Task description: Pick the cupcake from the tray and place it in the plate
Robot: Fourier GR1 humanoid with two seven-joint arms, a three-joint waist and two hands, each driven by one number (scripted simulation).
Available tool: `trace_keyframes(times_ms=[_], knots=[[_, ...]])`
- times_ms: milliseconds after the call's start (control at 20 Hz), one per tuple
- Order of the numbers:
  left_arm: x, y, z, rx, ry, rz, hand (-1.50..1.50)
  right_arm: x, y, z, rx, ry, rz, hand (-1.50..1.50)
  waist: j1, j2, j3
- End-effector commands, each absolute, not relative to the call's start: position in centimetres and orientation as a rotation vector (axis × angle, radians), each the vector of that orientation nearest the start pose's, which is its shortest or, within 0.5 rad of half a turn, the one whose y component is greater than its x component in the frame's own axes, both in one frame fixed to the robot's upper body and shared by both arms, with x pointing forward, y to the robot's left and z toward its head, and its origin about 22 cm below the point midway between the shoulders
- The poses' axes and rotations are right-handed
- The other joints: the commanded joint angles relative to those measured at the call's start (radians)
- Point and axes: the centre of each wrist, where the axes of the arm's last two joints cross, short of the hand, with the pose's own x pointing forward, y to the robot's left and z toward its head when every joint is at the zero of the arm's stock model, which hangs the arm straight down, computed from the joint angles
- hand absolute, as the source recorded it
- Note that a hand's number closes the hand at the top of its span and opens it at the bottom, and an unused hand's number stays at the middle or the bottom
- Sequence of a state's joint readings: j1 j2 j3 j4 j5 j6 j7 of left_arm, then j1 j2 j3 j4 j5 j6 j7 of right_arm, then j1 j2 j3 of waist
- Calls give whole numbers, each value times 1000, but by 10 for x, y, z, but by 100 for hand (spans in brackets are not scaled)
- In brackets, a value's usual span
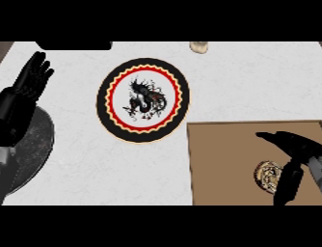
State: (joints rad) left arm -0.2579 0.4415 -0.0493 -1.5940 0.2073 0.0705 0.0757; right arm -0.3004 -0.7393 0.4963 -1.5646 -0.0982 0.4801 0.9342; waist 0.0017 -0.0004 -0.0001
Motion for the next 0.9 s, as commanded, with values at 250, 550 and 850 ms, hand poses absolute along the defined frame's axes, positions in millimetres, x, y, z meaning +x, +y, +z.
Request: trace_keyframes(times_ms=[250, 550, 850], knots=[[281, 296, 105, 129, -1747, -242, 0, 276, -257, 42, -477, -336, 1190, -150, 9, 0, 0], [289, 283, 106, 140, -1739, -234, 0, 275, -252, 37, -596, -624, 1161, 150, 3, 0, 1], [281, 287, 81, 180, -1722, -215, 0, 254, -242, 50, -879, -641, 950, 150, -29, -12, -2]])
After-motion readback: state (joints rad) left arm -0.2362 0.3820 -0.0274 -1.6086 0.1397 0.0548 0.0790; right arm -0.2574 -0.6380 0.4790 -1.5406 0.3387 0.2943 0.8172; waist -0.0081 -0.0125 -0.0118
